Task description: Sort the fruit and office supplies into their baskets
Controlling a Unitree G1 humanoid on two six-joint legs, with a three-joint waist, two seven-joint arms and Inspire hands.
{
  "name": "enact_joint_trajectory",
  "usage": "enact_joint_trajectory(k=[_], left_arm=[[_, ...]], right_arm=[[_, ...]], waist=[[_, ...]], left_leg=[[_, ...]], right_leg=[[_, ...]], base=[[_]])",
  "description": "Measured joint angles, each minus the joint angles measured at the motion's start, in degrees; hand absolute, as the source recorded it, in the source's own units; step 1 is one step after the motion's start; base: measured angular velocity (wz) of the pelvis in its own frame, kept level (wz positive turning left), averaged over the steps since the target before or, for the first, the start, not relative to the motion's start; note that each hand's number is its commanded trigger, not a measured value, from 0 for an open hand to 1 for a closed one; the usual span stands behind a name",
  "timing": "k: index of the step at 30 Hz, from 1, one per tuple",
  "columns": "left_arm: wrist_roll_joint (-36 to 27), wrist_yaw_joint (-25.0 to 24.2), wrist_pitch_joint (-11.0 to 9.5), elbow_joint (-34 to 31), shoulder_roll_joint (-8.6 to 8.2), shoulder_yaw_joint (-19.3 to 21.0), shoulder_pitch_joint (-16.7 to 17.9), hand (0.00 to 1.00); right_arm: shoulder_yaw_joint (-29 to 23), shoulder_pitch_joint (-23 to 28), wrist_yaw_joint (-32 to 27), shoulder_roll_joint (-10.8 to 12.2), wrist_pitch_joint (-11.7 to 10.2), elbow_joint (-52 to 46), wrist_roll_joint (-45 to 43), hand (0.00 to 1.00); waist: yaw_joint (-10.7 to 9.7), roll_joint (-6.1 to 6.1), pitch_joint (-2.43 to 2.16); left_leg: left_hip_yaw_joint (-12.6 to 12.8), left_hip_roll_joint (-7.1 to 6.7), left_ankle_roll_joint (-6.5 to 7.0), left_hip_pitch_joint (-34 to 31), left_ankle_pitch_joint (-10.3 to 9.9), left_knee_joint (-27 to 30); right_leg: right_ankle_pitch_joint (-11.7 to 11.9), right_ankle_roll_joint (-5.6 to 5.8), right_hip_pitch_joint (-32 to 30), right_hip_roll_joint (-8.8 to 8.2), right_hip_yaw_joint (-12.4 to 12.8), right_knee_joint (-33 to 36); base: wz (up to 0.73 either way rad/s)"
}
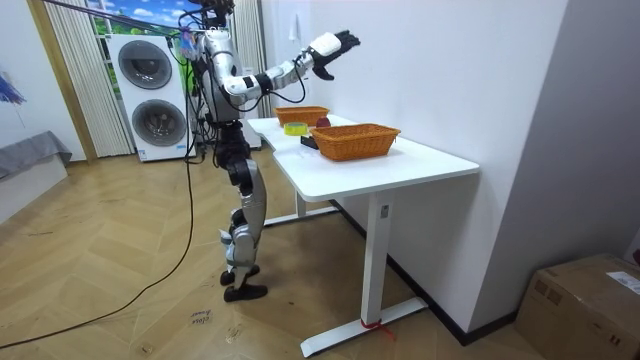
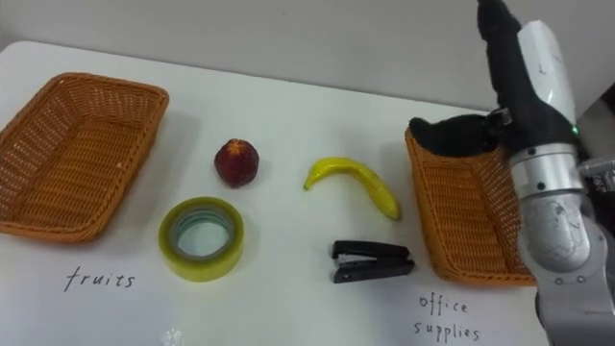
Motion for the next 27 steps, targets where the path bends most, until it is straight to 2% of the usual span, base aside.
enact_joint_trajectory(k=[2, 8, 16, 21, 27], left_arm=[[0.1, -0.1, 0.0, 0.0, 0.01, 0.0, -0.1, 0.0], [2.3, -1.8, 0.1, 0.0, 0.08, 0.1, -0.2, 0.0], [2.3, -1.9, 0.8, 0.0, 1.99, 0.0, 0.1, 0.0], [2.3, -1.9, 0.8, 0.0, 2.72, 0.0, -0.3, 0.0], [2.4, -1.9, 0.8, -0.5, 3.1, -1.0, -0.3, 0.0]], right_arm=[[0.0, 0.0, 1.6, 0.0, 0.2, 0.0, -0.2, 0.0], [0.0, 0.1, 7.7, 0.0, 0.7, -0.4, -1.2, 0.0], [2.7, 0.8, 15.9, -0.2, 2.8, 1.2, -1.6, 0.0], [3.5, 1.2, 20.6, -2.5, 2.9, 2.1, -1.7, 0.0], [3.9, 1.3, 23.5, -2.7, 2.9, 2.1, -1.8, 0.0]], waist=[[-0.1, -0.1, 0.11], [0.1, -0.56, -0.02], [0.2, -0.5, 0.08], [1.0, -0.73, 0.12], [1.4, -1.01, 0.27]], left_leg=[[0.0, 0.0, -0.01, 0.0, 0.0, 0.1], [0.0, 0.02, 0.01, -0.4, 0.0, 0.8], [-0.4, 0.04, 0.05, 0.7, 0.0, 0.0], [-0.9, 0.04, 0.04, 0.5, 0.0, 0.3], [-1.3, 0.02, 0.04, 0.4, 0.0, 0.6]], right_leg=[[0.0, 0.0, 0.0, 0.0, 0.0, 0.0], [0.5, 0.05, 0.2, 0.16, 0.2, -1.1], [0.7, 0.08, 1.0, 0.3, 0.5, -1.1], [0.7, 0.07, 1.0, 0.29, -0.1, -1.1], [0.7, 0.08, 1.5, 0.31, -0.1, -1.2]], base=[[0.0], [0.0], [0.02], [0.02], [0.05]])
